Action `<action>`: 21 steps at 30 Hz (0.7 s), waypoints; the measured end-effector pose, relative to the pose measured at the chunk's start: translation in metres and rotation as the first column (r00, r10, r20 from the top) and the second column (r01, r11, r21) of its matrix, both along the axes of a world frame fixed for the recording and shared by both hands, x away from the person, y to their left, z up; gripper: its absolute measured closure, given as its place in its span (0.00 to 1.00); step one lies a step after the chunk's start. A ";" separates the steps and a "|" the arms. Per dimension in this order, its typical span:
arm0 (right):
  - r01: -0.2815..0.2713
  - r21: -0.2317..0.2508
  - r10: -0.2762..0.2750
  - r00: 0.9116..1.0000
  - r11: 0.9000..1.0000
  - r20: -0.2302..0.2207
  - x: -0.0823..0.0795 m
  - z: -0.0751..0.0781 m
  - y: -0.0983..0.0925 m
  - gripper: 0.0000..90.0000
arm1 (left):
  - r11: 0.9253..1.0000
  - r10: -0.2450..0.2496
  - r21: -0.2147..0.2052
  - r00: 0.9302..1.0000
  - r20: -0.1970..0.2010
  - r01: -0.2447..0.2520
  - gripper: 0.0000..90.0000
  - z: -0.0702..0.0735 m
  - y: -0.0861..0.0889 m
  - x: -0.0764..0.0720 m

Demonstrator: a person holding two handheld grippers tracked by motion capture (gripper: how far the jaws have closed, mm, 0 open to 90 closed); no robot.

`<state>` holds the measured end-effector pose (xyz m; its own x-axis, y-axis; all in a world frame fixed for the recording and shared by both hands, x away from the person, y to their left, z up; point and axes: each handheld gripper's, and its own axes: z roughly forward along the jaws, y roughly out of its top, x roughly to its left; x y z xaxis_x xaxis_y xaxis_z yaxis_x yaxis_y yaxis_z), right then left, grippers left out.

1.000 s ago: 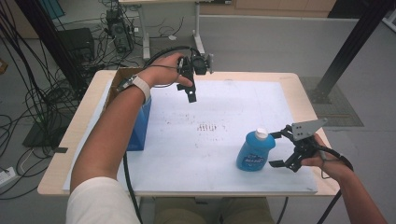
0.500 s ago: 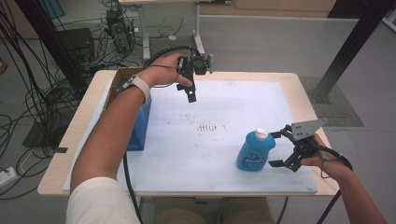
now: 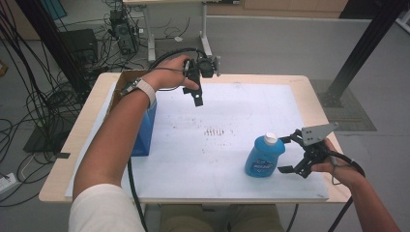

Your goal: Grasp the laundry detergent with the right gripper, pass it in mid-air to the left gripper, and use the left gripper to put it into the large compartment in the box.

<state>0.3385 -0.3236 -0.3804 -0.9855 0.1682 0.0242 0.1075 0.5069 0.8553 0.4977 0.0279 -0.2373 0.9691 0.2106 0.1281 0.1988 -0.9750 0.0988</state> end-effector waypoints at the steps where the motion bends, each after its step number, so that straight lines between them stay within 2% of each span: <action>1: 0.002 0.001 -0.002 1.000 1.000 -0.001 0.000 0.000 0.000 0.04 | 1.000 0.000 0.001 1.000 0.000 0.000 0.10 0.000 0.000 0.000; 21: 0.002 0.000 -0.002 1.000 1.000 0.002 0.000 -0.001 0.000 0.04 | 1.000 0.003 0.000 1.000 0.000 -0.003 0.10 -0.001 0.001 0.000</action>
